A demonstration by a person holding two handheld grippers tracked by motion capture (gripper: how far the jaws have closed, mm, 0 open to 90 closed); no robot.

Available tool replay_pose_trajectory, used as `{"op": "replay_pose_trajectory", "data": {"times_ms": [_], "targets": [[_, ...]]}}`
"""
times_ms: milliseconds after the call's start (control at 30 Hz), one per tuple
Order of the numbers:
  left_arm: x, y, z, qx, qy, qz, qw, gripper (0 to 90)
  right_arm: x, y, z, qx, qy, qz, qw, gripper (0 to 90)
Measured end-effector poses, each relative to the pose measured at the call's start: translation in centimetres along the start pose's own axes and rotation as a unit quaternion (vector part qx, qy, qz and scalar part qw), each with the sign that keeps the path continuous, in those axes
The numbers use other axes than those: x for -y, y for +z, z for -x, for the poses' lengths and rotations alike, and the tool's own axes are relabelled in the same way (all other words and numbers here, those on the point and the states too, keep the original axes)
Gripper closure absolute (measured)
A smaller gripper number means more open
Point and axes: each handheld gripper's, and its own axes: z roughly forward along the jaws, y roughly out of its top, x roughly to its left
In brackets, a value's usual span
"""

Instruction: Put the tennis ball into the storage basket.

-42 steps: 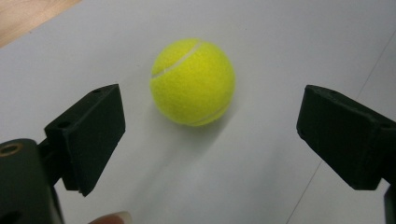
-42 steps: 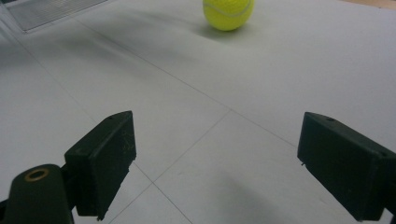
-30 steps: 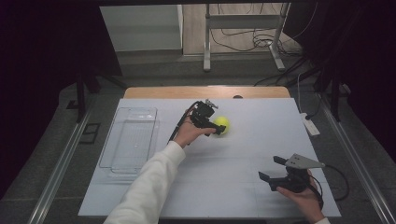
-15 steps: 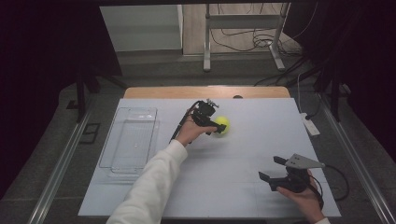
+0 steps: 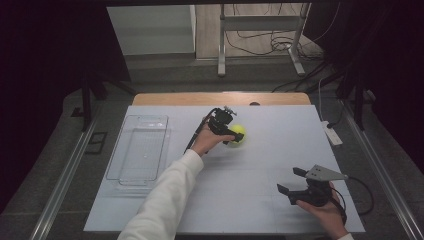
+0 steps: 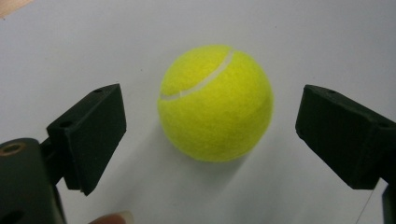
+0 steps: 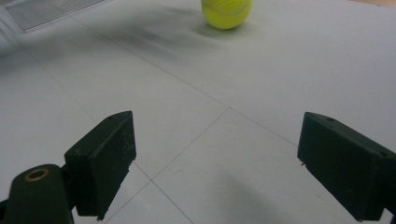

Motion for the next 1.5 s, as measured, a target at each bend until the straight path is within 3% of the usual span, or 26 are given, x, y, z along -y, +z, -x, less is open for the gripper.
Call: {"op": "replay_pose_trajectory", "data": {"times_ms": [267,600,1000,1067,1500], "targets": [[-0.1,0.7,0.2,-0.002,0.001,-0.004,1.0000,10.3,0.0,0.0,0.0,0.000,-0.001,0.000,1.0000,11.9],[0.0,1.6,-0.2,0.002,-0.014,-0.013,0.9998,11.0,-0.1,0.0,0.0,0.000,-0.001,0.001,1.0000,11.9],[0.1,2.4,0.1,-0.002,-0.011,-0.012,0.9999,21.4,-0.1,0.0,0.0,0.001,-0.002,0.001,1.0000,12.0],[0.1,2.4,0.2,0.000,-0.010,-0.011,0.9999,26.3,0.0,0.0,0.0,0.000,-0.002,0.001,1.0000,12.0],[-0.1,1.9,0.4,-0.008,-0.003,-0.009,0.9999,27.9,-0.1,0.0,-0.1,0.005,-0.008,-0.002,1.0000,12.0]]}}
